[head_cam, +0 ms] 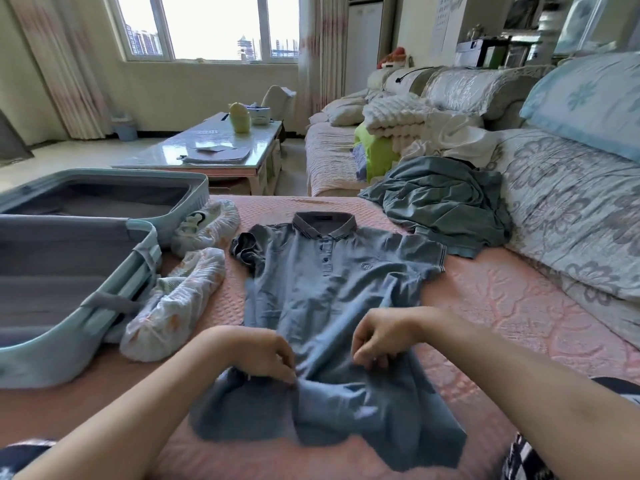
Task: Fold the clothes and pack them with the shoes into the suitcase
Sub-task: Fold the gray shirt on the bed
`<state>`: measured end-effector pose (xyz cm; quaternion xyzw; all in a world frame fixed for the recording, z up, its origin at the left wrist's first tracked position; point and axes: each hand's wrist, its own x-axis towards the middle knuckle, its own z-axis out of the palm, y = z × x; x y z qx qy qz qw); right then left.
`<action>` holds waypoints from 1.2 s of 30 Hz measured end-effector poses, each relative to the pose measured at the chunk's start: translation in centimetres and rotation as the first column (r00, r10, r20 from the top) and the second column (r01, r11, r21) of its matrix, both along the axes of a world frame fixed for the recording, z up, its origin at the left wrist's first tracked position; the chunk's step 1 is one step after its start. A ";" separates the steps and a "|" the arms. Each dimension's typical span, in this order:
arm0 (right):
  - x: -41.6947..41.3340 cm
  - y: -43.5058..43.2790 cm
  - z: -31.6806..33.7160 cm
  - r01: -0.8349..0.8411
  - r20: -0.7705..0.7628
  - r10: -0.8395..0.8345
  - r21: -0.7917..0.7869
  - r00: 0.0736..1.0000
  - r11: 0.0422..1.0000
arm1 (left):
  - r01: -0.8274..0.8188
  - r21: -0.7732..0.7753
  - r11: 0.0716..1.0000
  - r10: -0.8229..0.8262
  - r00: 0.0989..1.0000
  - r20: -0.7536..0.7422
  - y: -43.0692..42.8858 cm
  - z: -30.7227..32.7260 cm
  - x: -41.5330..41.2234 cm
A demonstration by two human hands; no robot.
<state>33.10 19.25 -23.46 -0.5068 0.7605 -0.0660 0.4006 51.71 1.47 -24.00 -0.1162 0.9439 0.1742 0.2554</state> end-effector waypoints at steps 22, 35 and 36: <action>-19.8 2.9 -3.6 -0.013 -0.756 -0.161 -0.220 0.635 0.976 | -0.053 -0.178 0.983 -0.025 0.912 -0.409 8.8 -2.1 -24.7; -25.0 1.6 0.0 0.274 -0.585 -0.361 -0.235 0.727 0.933 | -0.062 0.107 0.992 0.104 0.888 -0.448 5.8 -1.7 -31.8; -25.4 0.9 -0.1 0.259 -0.586 -0.394 -0.304 0.708 0.917 | -0.115 0.039 0.993 0.119 0.856 -0.503 4.6 -1.1 -32.4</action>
